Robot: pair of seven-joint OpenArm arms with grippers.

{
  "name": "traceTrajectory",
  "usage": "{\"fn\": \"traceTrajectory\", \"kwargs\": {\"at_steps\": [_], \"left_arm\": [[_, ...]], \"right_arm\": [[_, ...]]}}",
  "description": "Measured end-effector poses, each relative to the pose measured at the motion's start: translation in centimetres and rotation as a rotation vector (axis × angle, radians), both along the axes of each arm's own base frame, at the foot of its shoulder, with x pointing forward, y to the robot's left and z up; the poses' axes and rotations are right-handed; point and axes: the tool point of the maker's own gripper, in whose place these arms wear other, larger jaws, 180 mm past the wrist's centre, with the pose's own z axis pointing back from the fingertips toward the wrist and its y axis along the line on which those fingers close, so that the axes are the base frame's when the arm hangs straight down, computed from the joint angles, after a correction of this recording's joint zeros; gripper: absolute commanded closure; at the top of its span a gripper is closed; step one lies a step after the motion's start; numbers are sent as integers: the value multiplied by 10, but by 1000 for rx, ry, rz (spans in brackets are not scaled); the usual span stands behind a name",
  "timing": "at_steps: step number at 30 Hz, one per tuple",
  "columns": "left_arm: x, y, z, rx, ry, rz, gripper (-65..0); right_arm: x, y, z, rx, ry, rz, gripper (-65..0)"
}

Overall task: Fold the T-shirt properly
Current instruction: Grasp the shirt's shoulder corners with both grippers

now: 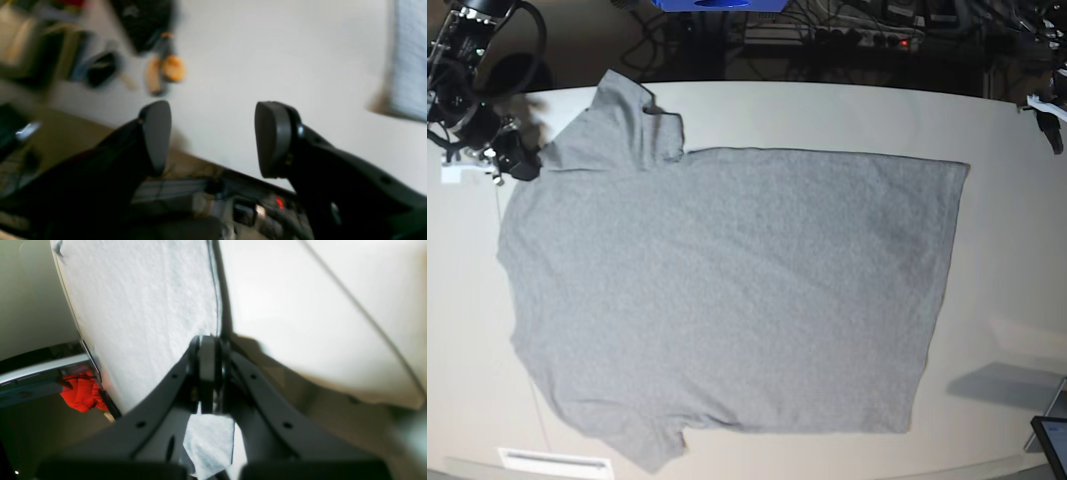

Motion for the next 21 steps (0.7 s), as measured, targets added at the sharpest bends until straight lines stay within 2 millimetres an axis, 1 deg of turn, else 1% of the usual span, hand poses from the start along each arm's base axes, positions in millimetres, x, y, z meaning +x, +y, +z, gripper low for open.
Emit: {"fn": "traceTrajectory", "kwargs": {"at_steps": [1,2,3,5,6,8,11,13,15,17,18,20,21], "left_arm": [[4,2,7,21,-66,23,-388],[11,4,21,66,-149,29,-388],[21,3,41,119,-261,20,-388],[37,-5,82,230,-487,-31,-388],[45,-9,97,267,-601,-64,-388],[53,-16,111,313,-783,-128,-388],[57,-18,108,327,-918,-164,-388],[52,-28,115,358,-1057,-205,-388],[47,-32,109,341,-1173,-214,-388],[55,-27,86,267,-1180,-160,-388],[61,-28,73,222,-1173,-131,-388],[78,-40,46,126,-1100,-103,-388],[88,-48,25,69,-1005,-97,-388]], "right_arm": [[2,3,0,-9,-6,15,-1],[5,8,-1,-11,-8,33,-1],[7,12,-1,-13,-8,47,-1],[8,16,-1,-10,-8,60,-1],[7,18,-1,-7,-4,69,-1],[8,21,-1,-10,-6,86,-1],[16,28,0,-14,-19,100,-1],[17,31,1,-10,-21,107,-1],[17,32,2,-1,-24,107,-1],[17,30,1,-10,-25,101,-1],[18,29,0,-18,-27,95,-1],[18,28,0,-17,-33,82,-1],[18,29,1,-8,-36,81,-1]]}}
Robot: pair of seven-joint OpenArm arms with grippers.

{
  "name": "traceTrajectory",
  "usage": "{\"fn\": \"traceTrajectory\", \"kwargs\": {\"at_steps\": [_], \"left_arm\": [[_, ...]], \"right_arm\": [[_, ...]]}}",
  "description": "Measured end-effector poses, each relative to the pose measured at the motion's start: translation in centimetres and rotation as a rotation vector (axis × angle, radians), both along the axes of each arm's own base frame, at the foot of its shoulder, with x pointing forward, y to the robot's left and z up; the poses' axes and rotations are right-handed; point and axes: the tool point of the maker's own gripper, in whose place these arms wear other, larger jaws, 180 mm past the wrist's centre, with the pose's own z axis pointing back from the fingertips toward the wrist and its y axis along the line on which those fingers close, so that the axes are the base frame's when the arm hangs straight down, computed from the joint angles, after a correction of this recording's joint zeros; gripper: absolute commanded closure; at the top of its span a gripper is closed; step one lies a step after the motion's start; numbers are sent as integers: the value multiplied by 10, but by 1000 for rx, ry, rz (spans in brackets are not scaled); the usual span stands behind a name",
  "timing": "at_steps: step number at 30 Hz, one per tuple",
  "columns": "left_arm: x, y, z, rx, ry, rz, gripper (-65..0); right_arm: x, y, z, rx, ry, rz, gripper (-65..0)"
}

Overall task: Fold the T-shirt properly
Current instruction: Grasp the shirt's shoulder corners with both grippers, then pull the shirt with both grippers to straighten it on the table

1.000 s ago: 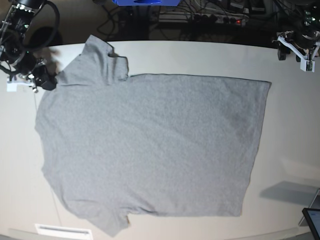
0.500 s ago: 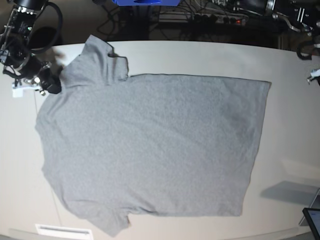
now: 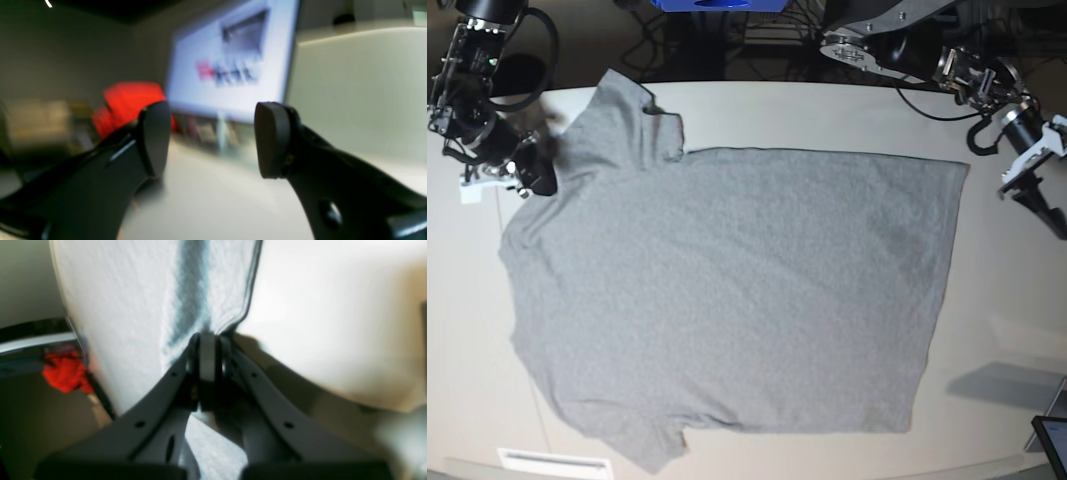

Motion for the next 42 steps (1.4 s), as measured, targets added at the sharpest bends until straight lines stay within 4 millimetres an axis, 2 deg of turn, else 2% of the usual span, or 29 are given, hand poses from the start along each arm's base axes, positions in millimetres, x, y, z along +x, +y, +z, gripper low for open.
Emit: {"fn": "traceTrajectory", "kwargs": {"at_steps": [3,4,7,8,12,13,16,19,22,24,28,30,35,39,42], "left_arm": [[18,-23,-76,-174,340,-45,-386],[18,-24,-87,-197,401,-42,-386],[17,-10,-78,-184,415,-21,-386],[19,-7,-81,-198,445,-10,-386],[20,-26,-124,-286,659,-57,-386],[19,-30,-129,-300,682,-68,-386],[18,-24,-121,-275,685,-58,-386],[12,-14,-115,-253,683,-26,-386],[12,-21,-122,-274,690,-39,-386],[14,-24,-123,-278,692,-54,-385],[11,-15,-121,-269,698,-38,-385],[11,-12,-119,-262,696,-34,-385],[1,-14,-127,-267,726,-33,-386],[-18,-13,-154,-354,865,-7,-386],[-26,-4,-155,-381,956,26,-391]], "right_arm": [[0,-1,0,-6,0,-6,-1],[0,-1,0,-10,0,-4,-1],[1,-2,1,-5,-6,-12,-1],[2,-4,1,-11,-12,-24,-1],[4,-4,6,-65,-32,-5,0],[6,-4,9,-90,-47,-12,0],[4,0,19,-133,-67,11,0],[6,-12,24,-171,-45,-60,0],[12,-19,38,-204,-92,-82,0],[11,-24,38,-207,-89,-94,0],[1,-67,40,-277,-59,-203,0],[-5,-76,38,-295,-34,-211,0],[-8,-74,37,-278,-18,-201,0],[-8,-65,34,-264,-15,-190,0],[-8,-62,33,-255,-14,-190,0]]}}
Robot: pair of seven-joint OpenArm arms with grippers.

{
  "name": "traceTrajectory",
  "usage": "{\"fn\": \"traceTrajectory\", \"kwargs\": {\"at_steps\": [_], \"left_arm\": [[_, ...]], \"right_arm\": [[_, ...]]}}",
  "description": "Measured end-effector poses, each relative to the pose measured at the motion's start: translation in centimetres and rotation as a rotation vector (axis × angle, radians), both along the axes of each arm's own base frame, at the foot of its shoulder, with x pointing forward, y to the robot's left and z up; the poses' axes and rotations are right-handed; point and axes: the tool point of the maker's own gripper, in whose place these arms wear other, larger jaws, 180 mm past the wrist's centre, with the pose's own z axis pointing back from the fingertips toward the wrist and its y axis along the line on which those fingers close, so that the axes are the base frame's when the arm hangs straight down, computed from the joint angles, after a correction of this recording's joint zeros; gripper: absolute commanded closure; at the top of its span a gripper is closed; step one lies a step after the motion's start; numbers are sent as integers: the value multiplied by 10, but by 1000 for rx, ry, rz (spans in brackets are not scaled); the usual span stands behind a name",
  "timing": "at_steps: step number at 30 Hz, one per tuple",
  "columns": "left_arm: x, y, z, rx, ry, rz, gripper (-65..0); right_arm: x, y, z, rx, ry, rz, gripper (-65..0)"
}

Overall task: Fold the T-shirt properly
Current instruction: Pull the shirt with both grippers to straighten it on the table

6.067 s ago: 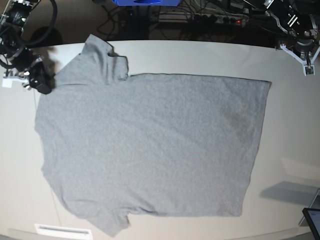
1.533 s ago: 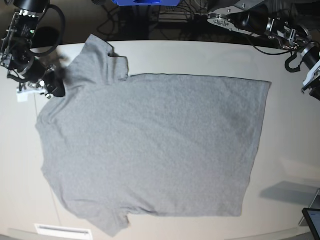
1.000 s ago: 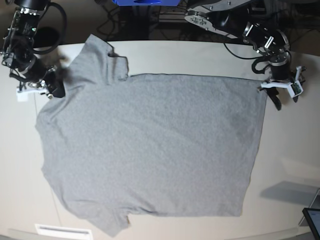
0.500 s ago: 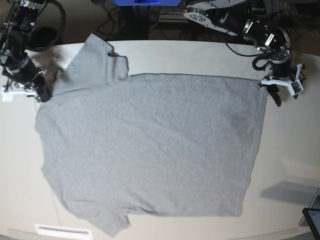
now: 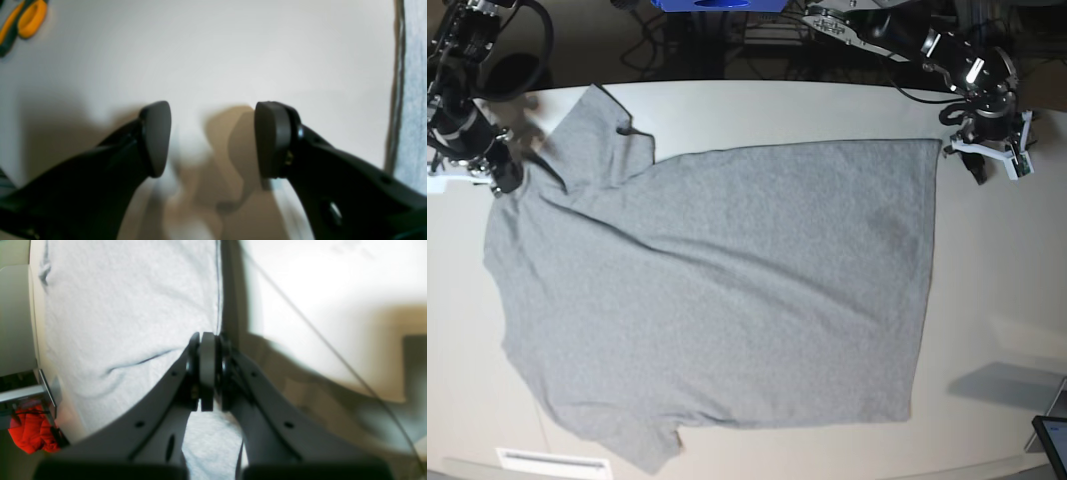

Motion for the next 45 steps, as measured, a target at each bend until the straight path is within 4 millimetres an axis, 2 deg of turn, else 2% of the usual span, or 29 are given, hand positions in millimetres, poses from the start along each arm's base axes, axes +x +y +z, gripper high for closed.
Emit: {"fn": "traceTrajectory", "kwargs": {"at_steps": [4,8,10,12,14,16,18,22,30,32,35,37,40,43,45], "left_arm": [[-19,4,4,21,114,24,-406],[-21,-22,10,2,176,-86,-527],[-26,-32,22,-6,181,-123,-534],[-36,-24,42,20,188,-103,-534],[-36,-20,61,38,156,-88,-534],[-38,-23,68,28,153,-97,-534],[-44,-31,61,-29,172,-111,-534],[-59,-25,50,-119,244,-93,-534],[-44,-41,57,-228,188,-187,-534],[-33,-54,54,-246,204,-252,-534],[-9,-95,43,-357,150,-385,-534],[-9,-110,28,-412,179,-418,-534],[-17,-123,9,-470,235,-439,-532],[-13,-127,11,-477,211,-449,-532],[-20,-126,9,-479,221,-445,-532]], "right_arm": [[1,0,1,-1,-4,-1,0],[1,-1,1,-1,-3,-1,0],[2,0,1,0,-5,0,0],[2,1,1,-2,-3,5,0],[4,10,-1,-4,2,39,0],[8,24,-3,18,1,70,0],[9,33,-5,25,3,92,0],[11,34,-4,22,1,101,0],[12,35,-3,22,-1,102,0],[12,34,-3,21,-2,102,0],[12,35,-3,23,-2,102,0],[13,34,-3,21,-3,101,0],[13,34,-3,22,-3,101,0],[13,35,-3,23,-3,100,0],[13,34,-3,21,-3,102,0]]}}
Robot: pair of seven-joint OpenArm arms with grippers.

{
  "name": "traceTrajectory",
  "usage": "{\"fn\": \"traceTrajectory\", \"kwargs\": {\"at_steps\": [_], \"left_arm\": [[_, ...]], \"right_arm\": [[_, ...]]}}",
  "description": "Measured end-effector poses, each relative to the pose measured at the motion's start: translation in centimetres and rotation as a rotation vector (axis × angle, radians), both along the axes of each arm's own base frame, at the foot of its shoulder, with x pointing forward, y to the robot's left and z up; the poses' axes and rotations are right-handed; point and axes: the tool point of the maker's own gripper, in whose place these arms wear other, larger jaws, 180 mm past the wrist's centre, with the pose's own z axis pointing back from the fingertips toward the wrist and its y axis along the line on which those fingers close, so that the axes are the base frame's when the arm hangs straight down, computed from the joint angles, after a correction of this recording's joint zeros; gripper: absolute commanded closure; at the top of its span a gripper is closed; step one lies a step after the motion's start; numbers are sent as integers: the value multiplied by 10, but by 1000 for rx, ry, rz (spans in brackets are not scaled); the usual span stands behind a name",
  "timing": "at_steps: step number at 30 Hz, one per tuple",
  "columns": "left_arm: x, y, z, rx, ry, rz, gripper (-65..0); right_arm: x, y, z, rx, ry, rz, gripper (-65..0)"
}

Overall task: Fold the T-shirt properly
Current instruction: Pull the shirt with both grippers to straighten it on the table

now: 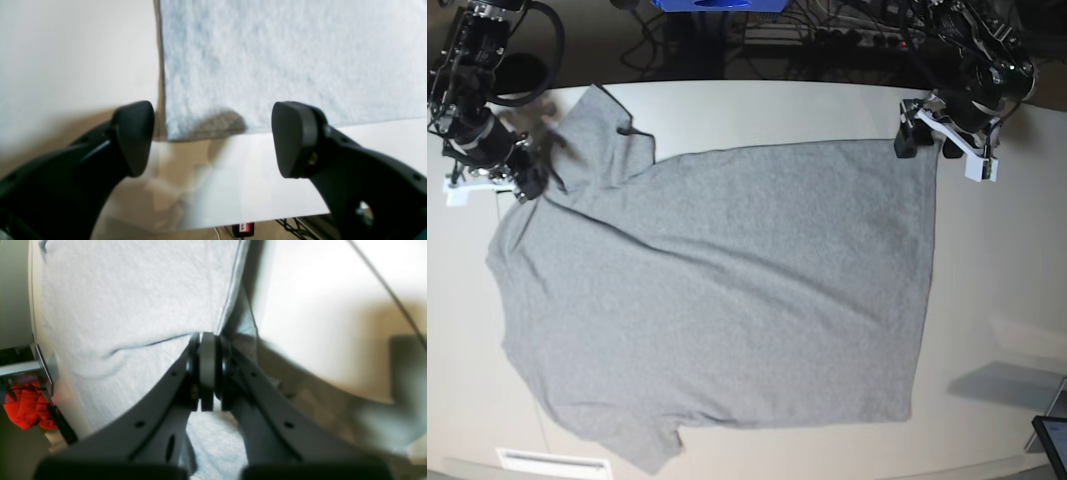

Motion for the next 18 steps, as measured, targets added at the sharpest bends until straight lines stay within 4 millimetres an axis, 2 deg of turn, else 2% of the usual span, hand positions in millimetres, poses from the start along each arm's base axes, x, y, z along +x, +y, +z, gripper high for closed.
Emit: {"fn": "traceTrajectory", "kwargs": {"at_steps": [3,6,10,12,15,18], "left_arm": [[-16,16,-2,23,36,48,-532],[-23,31,2,35,24,100,-532],[-47,48,-1,61,68,156,-532],[-45,48,-4,47,68,164,-532],[-31,46,-4,22,36,164,-532],[-26,45,-6,8,26,168,-532]], "right_arm": [[0,0,0,0,0,0,0],[0,0,0,0,0,-1,0],[0,0,0,-1,-1,-1,0],[0,0,0,1,-1,0,0],[0,1,0,2,0,2,0],[0,1,0,1,0,2,0]]}}
